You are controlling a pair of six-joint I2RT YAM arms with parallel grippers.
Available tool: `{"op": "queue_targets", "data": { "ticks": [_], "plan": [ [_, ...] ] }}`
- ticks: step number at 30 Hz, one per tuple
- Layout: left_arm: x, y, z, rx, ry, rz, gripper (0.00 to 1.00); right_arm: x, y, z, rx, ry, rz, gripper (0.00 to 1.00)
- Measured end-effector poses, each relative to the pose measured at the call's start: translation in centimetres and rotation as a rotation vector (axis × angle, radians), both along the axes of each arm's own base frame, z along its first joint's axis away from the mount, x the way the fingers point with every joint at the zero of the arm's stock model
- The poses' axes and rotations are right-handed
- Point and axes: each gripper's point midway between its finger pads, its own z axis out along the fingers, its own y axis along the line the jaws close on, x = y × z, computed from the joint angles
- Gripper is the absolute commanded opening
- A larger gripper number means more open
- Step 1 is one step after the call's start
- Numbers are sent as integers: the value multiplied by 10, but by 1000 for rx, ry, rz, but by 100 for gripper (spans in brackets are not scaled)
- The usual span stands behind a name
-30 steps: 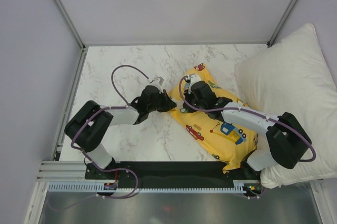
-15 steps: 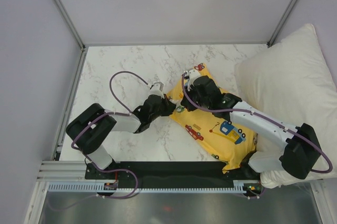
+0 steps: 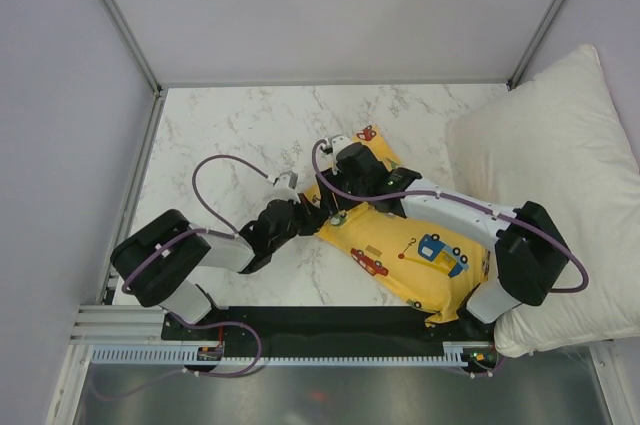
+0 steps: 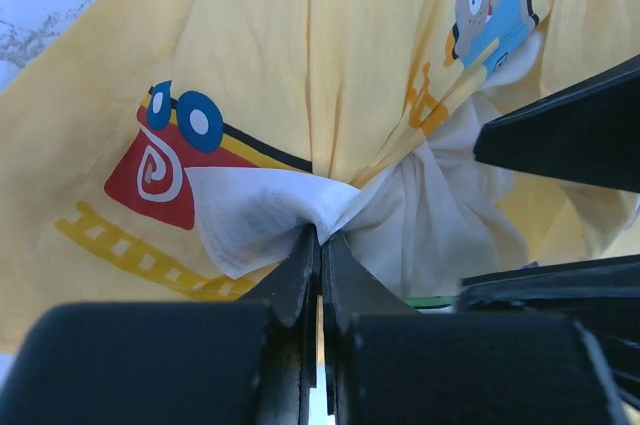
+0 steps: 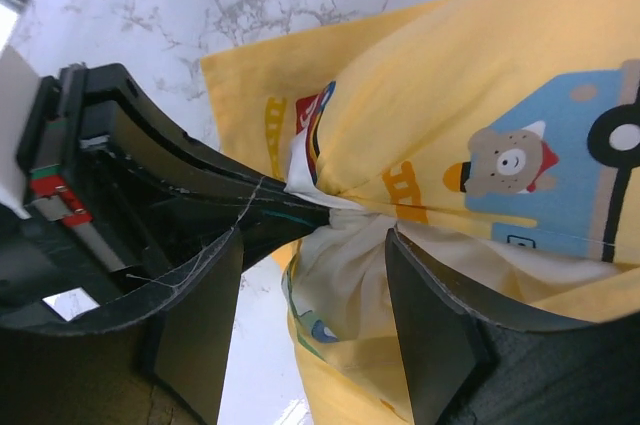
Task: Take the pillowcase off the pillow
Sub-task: Expand the opening of the pillowcase
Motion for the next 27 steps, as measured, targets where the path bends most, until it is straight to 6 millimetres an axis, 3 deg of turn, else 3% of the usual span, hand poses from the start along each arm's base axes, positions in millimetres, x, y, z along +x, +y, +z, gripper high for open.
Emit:
{"op": "queue_targets", "data": {
  "ticks": [13, 27],
  "plan": [
    [-8, 0, 5, -8, -5, -16, 2, -5, -23, -49, -209, 29, -128, 67],
    [-10, 6, 2, 7, -3, 0, 2, -2, -10, -53, -258, 18, -108, 69]
  ]
}}
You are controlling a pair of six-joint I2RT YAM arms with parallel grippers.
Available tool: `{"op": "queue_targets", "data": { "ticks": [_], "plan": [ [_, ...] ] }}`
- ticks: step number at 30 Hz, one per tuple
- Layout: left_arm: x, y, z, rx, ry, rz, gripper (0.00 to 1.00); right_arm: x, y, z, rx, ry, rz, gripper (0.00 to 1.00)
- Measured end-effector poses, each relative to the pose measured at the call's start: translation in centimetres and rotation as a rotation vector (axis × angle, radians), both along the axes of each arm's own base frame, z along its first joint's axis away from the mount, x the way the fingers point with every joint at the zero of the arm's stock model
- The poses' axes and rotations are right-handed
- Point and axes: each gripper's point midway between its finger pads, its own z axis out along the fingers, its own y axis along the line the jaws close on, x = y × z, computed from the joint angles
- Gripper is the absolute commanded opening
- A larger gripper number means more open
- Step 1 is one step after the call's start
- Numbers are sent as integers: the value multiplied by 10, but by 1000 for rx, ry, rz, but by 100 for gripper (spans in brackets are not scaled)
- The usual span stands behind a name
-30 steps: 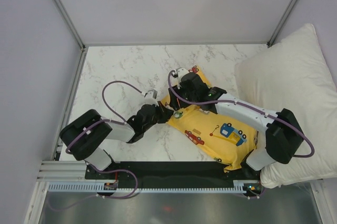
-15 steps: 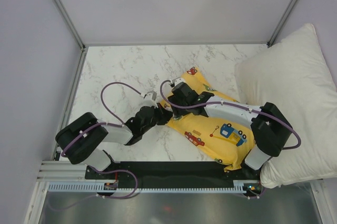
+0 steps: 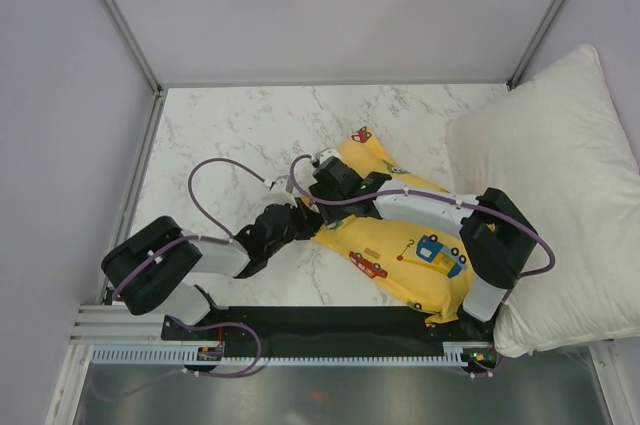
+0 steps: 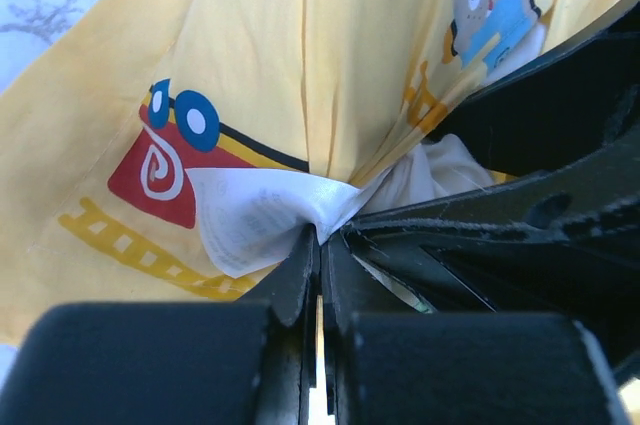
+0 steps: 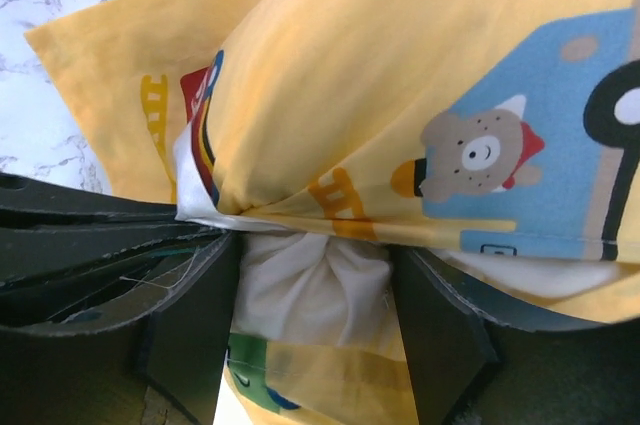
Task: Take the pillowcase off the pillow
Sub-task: Expand the opening of the pillowcase
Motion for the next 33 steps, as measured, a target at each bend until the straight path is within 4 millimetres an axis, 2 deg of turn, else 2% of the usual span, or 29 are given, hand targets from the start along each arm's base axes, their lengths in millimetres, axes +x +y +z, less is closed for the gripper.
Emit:
{"op": "queue_targets", "data": {
  "ticks": [3, 6, 7, 9, 10, 11, 16, 23, 29, 33],
  "plan": [
    [-1, 5, -3, 16, 8, 12, 2, 3, 0, -10, -40, 3, 9, 69],
    [-3, 6, 0, 14, 5, 13, 2, 6, -1, -22, -75, 2, 7, 58],
    [-3, 7, 1, 15, 4, 14, 2, 6, 0, -26, -83, 3, 11, 48],
    [-3, 8, 3, 18, 2, 16, 2, 6, 4, -31, -98, -5, 17, 38],
    [-3, 8, 3, 20, 2, 17, 2, 7, 5, -33, -105, -10, 17, 13],
    [-3, 9, 3, 21, 2, 18, 2, 7, 5, -36, -117, -16, 18, 0],
    [0, 10, 2, 31, 1, 35, 2, 14, 6, -40, -128, -40, -12, 0],
    [13, 4, -7, 99, 29, 76, 2, 14, -1, -31, -42, -112, -69, 0],
    [16, 7, -3, 120, 24, 107, 2, 11, -6, -26, 39, -143, -104, 0],
    [17, 14, 7, 113, 21, 120, 2, 8, -7, -21, 97, -148, -120, 0]
  ]
}}
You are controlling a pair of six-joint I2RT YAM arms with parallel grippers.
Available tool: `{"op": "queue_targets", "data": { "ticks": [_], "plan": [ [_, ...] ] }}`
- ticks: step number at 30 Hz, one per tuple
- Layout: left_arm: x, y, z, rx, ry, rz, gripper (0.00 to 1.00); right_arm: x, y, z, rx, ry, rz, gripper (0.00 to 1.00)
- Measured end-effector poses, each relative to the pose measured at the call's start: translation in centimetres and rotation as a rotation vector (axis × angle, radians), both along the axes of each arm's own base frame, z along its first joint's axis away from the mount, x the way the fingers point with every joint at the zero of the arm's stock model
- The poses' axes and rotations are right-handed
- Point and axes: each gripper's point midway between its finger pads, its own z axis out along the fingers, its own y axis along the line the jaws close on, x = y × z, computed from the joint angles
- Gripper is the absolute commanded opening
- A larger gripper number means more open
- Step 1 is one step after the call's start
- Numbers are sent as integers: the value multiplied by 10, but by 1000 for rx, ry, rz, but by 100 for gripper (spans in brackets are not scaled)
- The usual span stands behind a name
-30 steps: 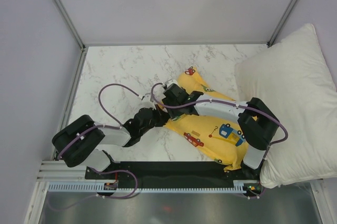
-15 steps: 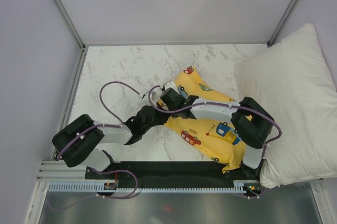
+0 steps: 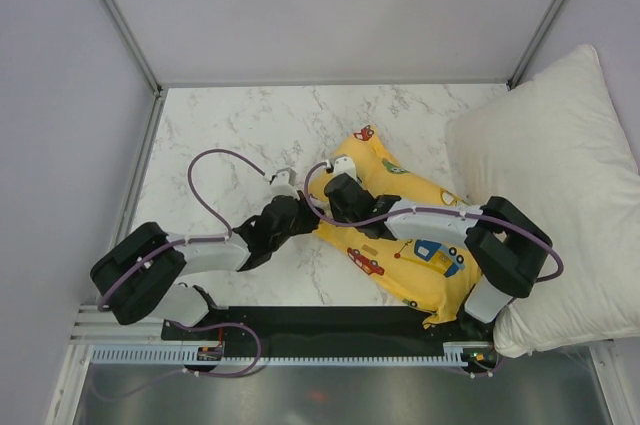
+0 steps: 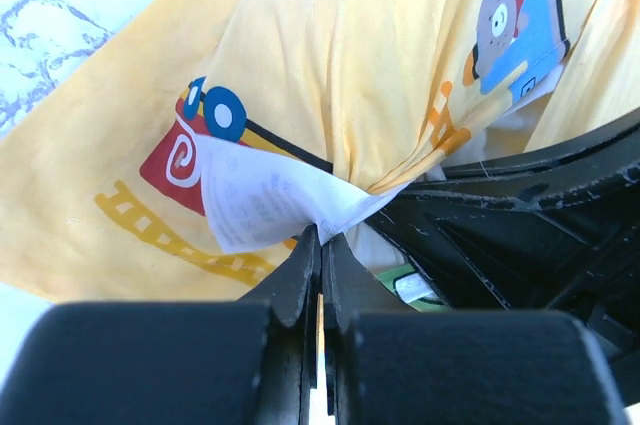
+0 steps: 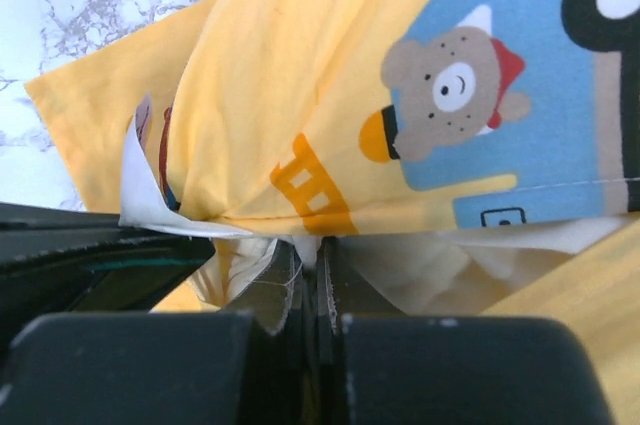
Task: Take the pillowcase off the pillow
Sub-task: Expand the opening of the pillowcase
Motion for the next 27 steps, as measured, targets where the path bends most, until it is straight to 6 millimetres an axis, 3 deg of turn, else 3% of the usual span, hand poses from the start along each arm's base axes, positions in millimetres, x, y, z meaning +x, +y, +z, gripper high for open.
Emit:
{"op": "queue_targets", "data": {
  "ticks": [16, 27],
  "plan": [
    [22, -2, 1, -54, 135, -99, 2, -9, -7, 13, 104, -19, -33, 0],
    [26, -7, -5, -82, 177, -146, 2, -13, -17, 19, 122, -32, -66, 0]
  ]
}}
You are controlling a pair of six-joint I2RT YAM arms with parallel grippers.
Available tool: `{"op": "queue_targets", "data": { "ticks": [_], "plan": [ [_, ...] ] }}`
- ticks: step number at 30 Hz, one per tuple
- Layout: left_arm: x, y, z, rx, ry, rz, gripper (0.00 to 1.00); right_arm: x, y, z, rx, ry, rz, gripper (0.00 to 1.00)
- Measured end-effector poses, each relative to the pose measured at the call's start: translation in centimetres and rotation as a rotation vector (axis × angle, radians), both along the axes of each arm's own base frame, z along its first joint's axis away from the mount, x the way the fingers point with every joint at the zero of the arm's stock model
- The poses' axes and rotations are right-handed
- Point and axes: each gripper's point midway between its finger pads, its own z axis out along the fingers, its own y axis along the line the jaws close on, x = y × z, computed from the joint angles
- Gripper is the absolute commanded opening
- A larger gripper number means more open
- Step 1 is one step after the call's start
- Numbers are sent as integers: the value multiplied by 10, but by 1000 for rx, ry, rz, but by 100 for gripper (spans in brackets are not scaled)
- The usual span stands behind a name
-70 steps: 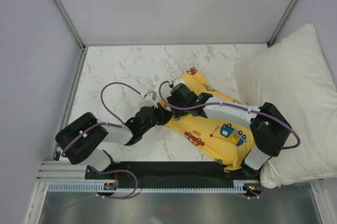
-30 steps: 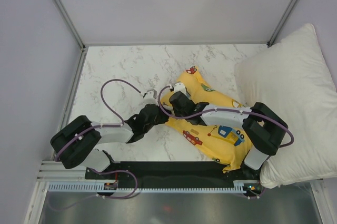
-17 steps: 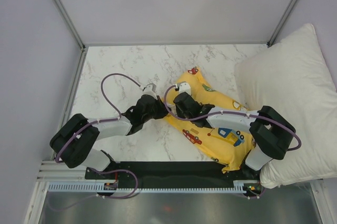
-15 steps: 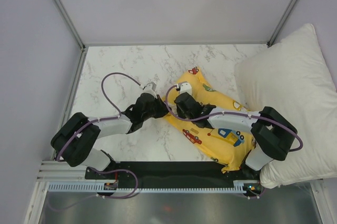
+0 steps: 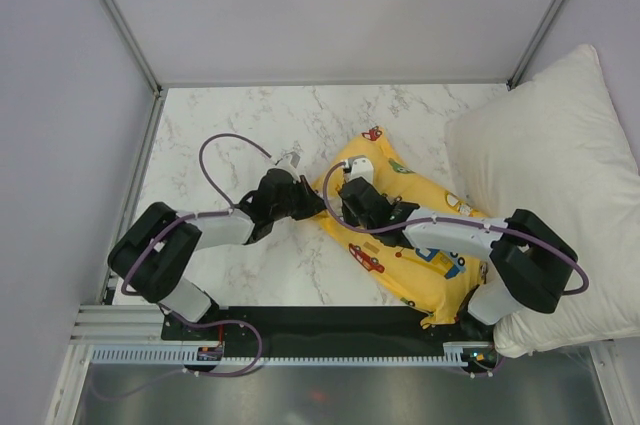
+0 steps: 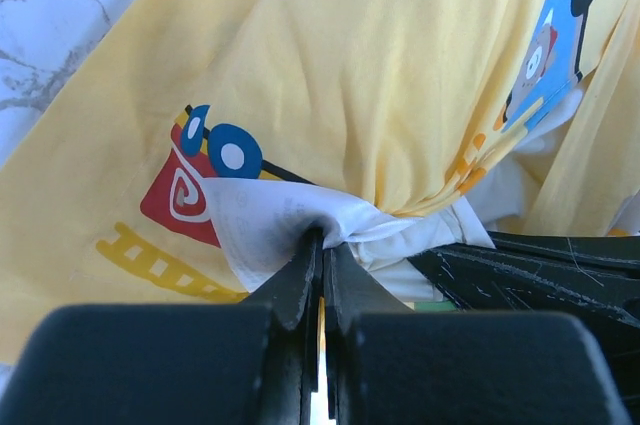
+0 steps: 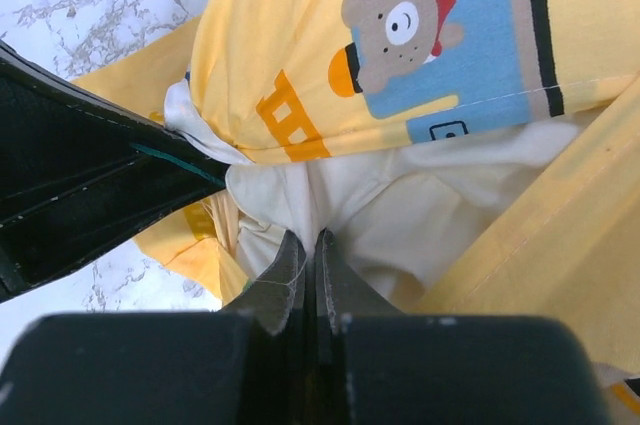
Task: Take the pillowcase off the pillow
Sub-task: Expand the opening of the pillowcase
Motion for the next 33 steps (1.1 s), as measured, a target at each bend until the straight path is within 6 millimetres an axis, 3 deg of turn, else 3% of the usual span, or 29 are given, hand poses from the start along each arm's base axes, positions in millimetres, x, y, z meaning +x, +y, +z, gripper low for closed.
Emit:
{"op": "queue_targets", "data": {
  "ticks": [9, 15, 19, 23, 25, 26, 27, 29, 30, 33],
  "plan": [
    [3, -7, -4, -37, -8, -30, 2, 2, -6, 5, -33, -3, -20, 0],
    [9, -6, -3, -35, -33, -9, 2, -5, -17, 34, -25, -28, -23, 0],
    [31, 11, -5, 38, -103, 138, 2, -14, -27, 61, -48, -49, 12, 0],
    [32, 9, -6, 88, -150, 196, 2, -10, -25, 68, -65, -60, 46, 0],
    [31, 5, -7, 96, -164, 203, 2, -12, -23, 67, -75, -56, 76, 15],
    [30, 3, -7, 92, -171, 202, 2, -13, -21, 68, -76, -55, 95, 26],
    [29, 1, -6, 84, -177, 199, 2, -13, -17, 70, -80, -55, 122, 45],
    [21, 0, -9, 60, -193, 189, 2, -9, -7, 79, -72, -65, 158, 63],
    [15, -3, -10, 45, -198, 179, 2, -5, 1, 86, -64, -77, 178, 69],
    [-10, -14, -13, -7, -207, 135, 2, 8, 22, 106, -44, -118, 211, 73]
  ]
}}
